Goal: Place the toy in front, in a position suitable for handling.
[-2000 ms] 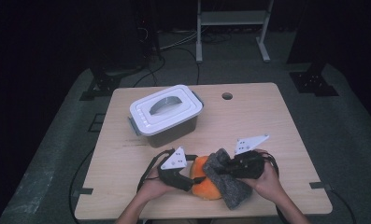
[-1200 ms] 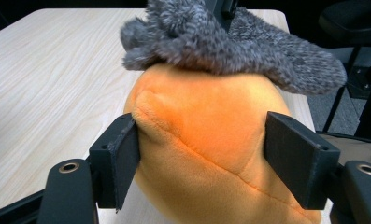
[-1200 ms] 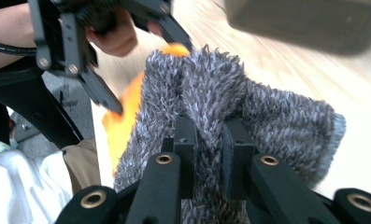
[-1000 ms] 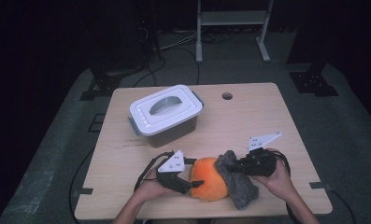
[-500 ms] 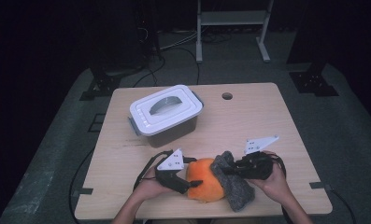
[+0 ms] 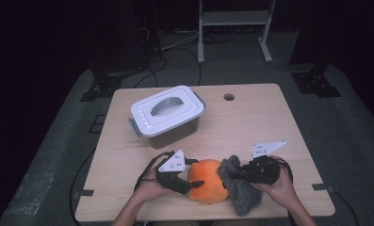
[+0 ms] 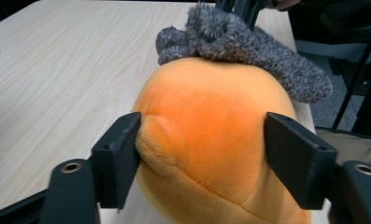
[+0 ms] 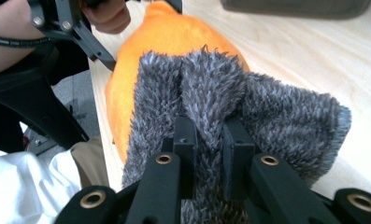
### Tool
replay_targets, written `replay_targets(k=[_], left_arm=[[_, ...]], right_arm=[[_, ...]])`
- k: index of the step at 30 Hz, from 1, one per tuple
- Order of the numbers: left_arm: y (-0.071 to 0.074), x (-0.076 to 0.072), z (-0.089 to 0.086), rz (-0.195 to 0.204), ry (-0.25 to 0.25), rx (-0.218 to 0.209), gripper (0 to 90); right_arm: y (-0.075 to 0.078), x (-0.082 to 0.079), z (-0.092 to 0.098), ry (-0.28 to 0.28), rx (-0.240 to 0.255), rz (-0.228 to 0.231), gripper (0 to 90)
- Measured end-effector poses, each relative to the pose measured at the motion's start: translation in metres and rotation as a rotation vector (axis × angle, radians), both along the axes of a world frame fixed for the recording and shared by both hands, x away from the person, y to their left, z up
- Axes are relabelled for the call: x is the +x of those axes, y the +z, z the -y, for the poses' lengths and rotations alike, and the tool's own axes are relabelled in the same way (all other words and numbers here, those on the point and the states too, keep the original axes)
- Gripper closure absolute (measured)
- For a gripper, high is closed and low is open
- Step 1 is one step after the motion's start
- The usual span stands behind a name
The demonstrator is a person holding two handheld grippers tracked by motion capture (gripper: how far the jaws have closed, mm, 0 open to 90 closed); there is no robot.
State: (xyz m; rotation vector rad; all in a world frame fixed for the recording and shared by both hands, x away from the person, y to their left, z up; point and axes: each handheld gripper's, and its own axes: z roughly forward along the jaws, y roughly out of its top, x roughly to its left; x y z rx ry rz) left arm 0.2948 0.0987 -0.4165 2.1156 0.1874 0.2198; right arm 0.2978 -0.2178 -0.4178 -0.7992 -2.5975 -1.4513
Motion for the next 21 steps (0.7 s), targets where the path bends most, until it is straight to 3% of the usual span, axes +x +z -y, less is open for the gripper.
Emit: replay_targets(k=[4,7,16,21], left_arm=[[-0.002,0.002,0.0,-0.012,0.005,-0.002,33.9],[-0.002,0.004,-0.002,-0.02,0.005,0.016,33.7],[-0.005,0.009,-0.008,-0.062,0.009,-0.003,32.8],[-0.001,0.011,-0.005,-0.139,0.017,-0.024,20.7]], right_arm=[[0.009,-0.001,-0.008,0.017,0.038,0.034,78.2],[0.012,-0.003,-0.019,0.036,0.007,0.061,78.1],[0.001,0.0,-0.004,0.01,0.003,0.02,78.0],[0.003,-0.004,-0.01,0.016,-0.002,0.033,78.0]])
